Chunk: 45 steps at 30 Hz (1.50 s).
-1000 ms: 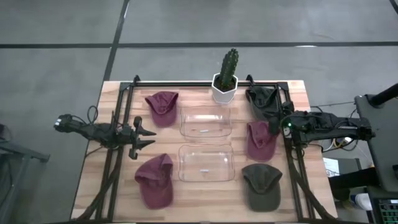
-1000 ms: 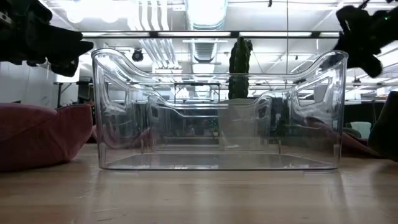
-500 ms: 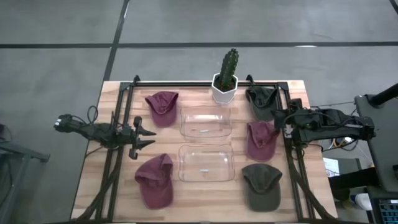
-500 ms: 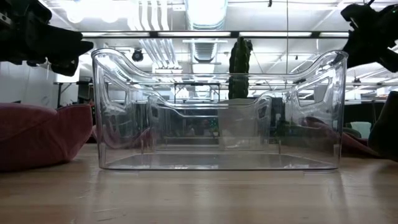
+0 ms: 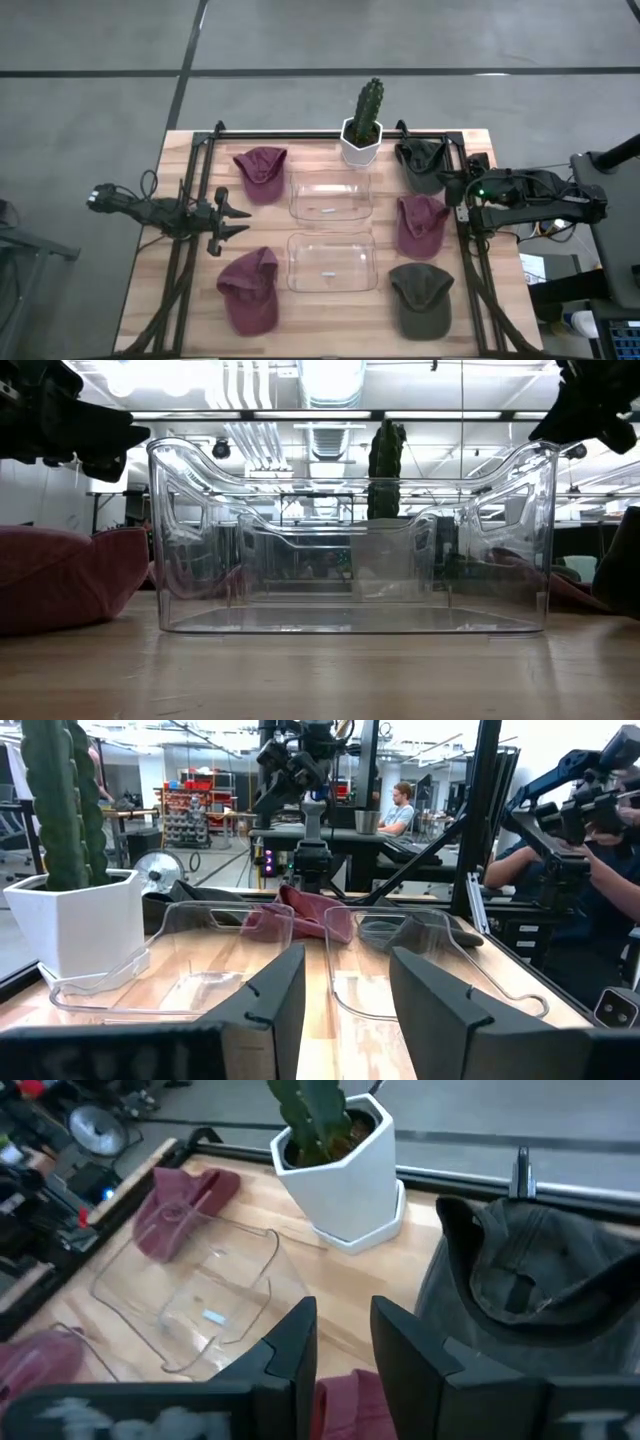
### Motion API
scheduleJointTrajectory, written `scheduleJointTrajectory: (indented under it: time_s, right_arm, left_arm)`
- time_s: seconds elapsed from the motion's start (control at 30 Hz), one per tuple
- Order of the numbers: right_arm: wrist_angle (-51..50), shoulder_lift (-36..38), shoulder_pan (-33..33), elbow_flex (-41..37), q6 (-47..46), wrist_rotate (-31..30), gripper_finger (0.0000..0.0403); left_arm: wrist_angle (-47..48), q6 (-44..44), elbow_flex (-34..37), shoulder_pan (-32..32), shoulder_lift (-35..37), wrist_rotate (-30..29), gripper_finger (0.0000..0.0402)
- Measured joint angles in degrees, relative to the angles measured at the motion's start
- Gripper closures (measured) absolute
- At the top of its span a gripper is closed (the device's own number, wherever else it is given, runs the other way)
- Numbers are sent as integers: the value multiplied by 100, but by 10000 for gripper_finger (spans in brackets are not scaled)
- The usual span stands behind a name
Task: Pick & Place hat
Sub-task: Put the top black cap into the bottom transparent bin
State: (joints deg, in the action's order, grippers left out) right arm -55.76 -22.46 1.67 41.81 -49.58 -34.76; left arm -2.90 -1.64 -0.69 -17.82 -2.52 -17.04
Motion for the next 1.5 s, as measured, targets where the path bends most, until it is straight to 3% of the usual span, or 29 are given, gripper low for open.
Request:
scheduleJointTrajectory:
  time_s: [0.27, 0.5, 0.6, 0.7, 0.93, 1.1, 1.27, 1.5]
  right_arm:
    - [-840, -1162, -252, 542, 201, -144, 237]
    - [-1556, -2226, -1018, 1107, 19, -105, 157]
    - [-1863, -2611, -1604, 1335, -81, 214, 130]
    - [-1897, -2865, -2411, 1458, 32, 902, 113]
    - [-1701, -3344, -4500, 1401, 816, 2053, 99]
    - [-1029, -3719, -5622, 1247, 1298, 2810, 104]
    - [-784, -4271, -6171, 1195, 1397, 2979, 110]
    - [-735, -5026, -6301, 1194, 1425, 2936, 103]
  left_arm:
    - [0, 35, 0, 0, 1, 0, 262]
    - [0, 34, 0, 1, 0, 0, 262]
    - [0, 34, 0, 0, 0, 0, 262]
    - [0, 34, 0, 1, 0, 0, 262]
    - [0, 25, 0, 1, 0, 0, 262]
    - [0, 14, 0, 0, 0, 0, 262]
    - [0, 14, 0, 2, 0, 0, 262]
    - [0, 14, 0, 2, 0, 0, 262]
